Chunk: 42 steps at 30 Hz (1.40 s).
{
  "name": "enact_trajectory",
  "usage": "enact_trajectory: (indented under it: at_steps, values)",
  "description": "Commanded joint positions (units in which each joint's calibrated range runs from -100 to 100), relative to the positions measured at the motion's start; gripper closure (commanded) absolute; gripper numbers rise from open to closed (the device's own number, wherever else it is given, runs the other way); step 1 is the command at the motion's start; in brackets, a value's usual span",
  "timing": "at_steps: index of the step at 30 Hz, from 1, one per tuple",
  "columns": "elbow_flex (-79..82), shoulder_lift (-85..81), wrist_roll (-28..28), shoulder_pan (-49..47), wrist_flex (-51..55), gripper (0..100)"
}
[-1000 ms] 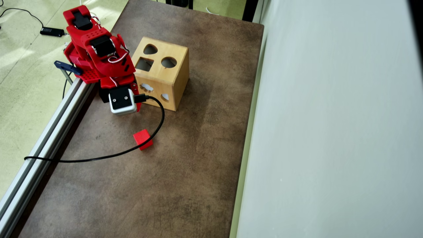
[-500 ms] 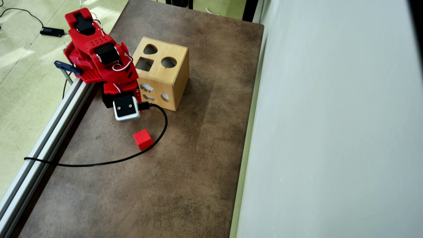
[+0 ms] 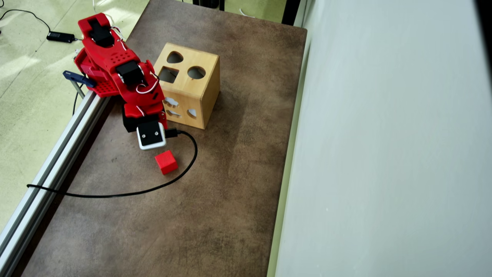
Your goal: Pick and place the red cube on the square hole
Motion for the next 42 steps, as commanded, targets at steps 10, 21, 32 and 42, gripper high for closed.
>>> enact_trajectory:
  at_steps: [10, 21, 32, 42]
  values:
    - [-2.3, 3.3, 0.3, 0.3, -0.9, 70]
    - [-3.0, 5.4, 0.3, 0.4, -0.9, 68]
    - [-2.4, -0.2, 0.3, 0.5, 0.2, 55]
    - [-3.1, -4.9, -0.1, 1.4, 9.3, 55]
